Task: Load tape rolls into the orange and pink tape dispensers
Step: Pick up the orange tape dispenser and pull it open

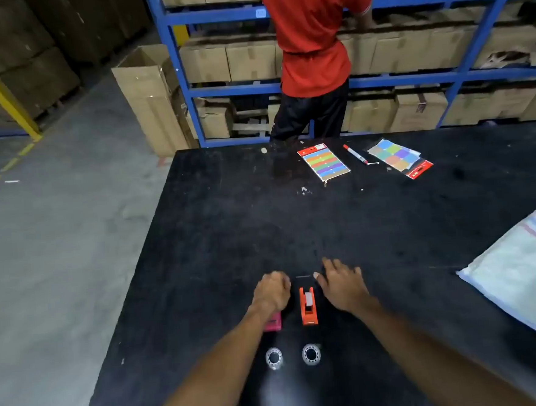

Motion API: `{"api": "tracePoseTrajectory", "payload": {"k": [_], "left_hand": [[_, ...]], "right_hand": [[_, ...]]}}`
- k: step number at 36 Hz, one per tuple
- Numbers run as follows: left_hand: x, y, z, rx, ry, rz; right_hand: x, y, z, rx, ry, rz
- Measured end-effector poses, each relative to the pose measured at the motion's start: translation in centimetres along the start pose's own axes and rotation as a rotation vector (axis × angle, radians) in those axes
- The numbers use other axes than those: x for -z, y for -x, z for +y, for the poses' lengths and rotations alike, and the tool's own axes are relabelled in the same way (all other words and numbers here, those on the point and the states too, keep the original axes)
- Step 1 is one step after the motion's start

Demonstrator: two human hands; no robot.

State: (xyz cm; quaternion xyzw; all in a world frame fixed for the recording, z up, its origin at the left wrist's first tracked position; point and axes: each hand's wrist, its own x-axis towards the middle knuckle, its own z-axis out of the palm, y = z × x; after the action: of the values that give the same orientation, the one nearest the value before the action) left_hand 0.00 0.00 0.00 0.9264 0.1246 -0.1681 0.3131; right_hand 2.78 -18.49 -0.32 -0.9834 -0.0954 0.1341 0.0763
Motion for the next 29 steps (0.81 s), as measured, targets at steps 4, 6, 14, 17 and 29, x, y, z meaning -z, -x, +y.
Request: {"api": "tracePoseTrajectory", "payload": {"k": [4, 6, 14, 17, 29], "left_hand": [[-2.4, -1.0, -0.7, 0.057, 0.001, -0.103], [-3.5, -1.4, -0.8, 0.083, 0.048, -0.156], [-7.6, -3.8, -1.8, 0.116, 0.01, -0.3], [-8.2, -3.4, -1.5, 0.123, 0.048, -0.28], [-8.1, -2.6, -1.3, 0.029, 0.226, -0.251]], "right_hand": [[-2.8, 0.2, 0.3, -0.034, -0.172, -0.11], [-3.9, 0.1, 0.4, -0.062, -0.228, -0.166], [-7.6, -0.6, 0.4, -0.074, -0.399, -0.226], [-8.9, -1.0, 0.2, -0.079, -0.41, -0.272], [-8.2, 0.6, 1.1, -0.126, -0.654, -0.142]]}}
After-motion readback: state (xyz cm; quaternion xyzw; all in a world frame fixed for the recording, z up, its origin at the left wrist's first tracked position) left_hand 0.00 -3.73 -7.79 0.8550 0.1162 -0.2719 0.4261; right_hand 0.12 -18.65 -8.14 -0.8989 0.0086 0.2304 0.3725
